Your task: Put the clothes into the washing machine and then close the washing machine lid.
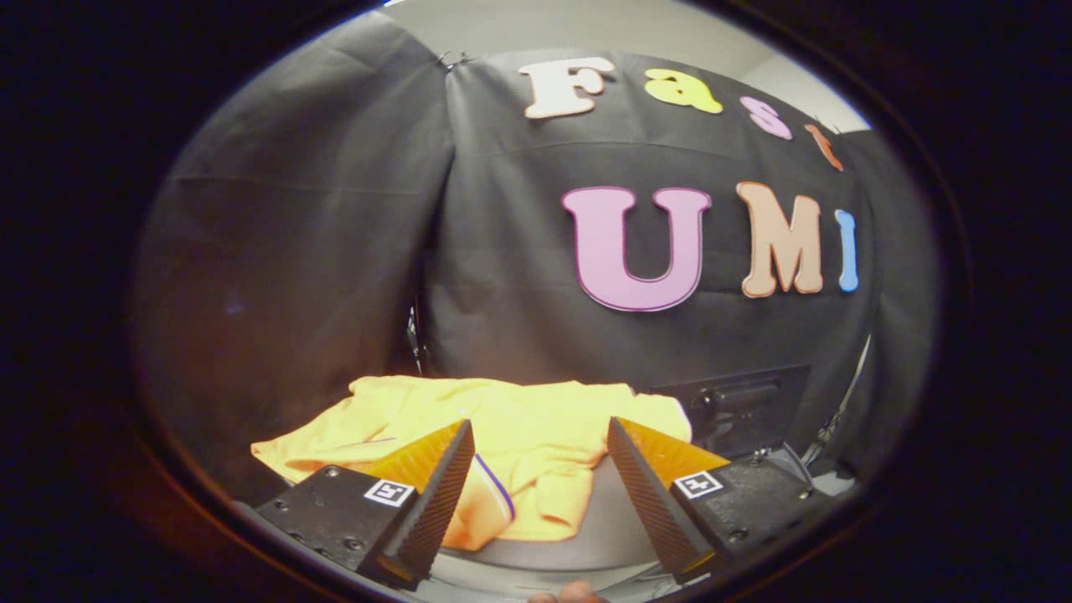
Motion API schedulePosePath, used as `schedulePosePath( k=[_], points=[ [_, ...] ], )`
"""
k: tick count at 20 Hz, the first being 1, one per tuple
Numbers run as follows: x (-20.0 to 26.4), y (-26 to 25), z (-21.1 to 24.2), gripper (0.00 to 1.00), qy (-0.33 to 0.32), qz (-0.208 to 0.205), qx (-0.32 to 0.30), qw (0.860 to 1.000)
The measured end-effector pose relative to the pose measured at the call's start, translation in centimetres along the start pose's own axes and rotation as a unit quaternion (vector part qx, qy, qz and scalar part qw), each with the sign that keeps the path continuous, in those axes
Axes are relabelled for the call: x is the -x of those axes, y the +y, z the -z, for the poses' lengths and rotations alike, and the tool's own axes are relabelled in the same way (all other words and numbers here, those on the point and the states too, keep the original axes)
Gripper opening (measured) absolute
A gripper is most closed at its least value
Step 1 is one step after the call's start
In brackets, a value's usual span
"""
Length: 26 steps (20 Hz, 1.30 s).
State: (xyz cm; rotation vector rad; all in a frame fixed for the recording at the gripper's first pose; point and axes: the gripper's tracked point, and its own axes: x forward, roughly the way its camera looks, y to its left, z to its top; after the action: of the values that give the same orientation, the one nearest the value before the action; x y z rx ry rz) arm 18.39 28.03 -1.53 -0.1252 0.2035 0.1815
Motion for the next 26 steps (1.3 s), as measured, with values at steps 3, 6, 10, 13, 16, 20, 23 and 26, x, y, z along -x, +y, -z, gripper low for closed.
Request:
schedulePosePath(
  k=[3, 6, 10, 13, 16, 20, 23, 26],
  points=[
    [-3.1, 3.5, 1.2, 0.98, 0.05, -0.006, -0.028, 0.998],
    [-5.9, 4.1, 2.9, 0.98, 0.101, 0.025, -0.007, 0.994],
    [-7.8, 4.2, 4.9, 0.98, 0.169, 0.049, -0.007, 0.984],
    [-8.4, 5.1, 6.5, 0.98, 0.211, 0.039, -0.029, 0.976],
    [-8.2, 5.0, 6.5, 0.99, 0.212, 0.036, -0.013, 0.977],
    [-8.1, 5.5, 6.5, 0.66, 0.176, -0.015, 0.025, 0.984],
    [-7.2, 4.2, 6.4, 0.23, 0.158, -0.042, 0.01, 0.987],
    [-6.3, 3.4, 6.4, 0.08, 0.159, -0.077, -0.008, 0.984]
  ],
)
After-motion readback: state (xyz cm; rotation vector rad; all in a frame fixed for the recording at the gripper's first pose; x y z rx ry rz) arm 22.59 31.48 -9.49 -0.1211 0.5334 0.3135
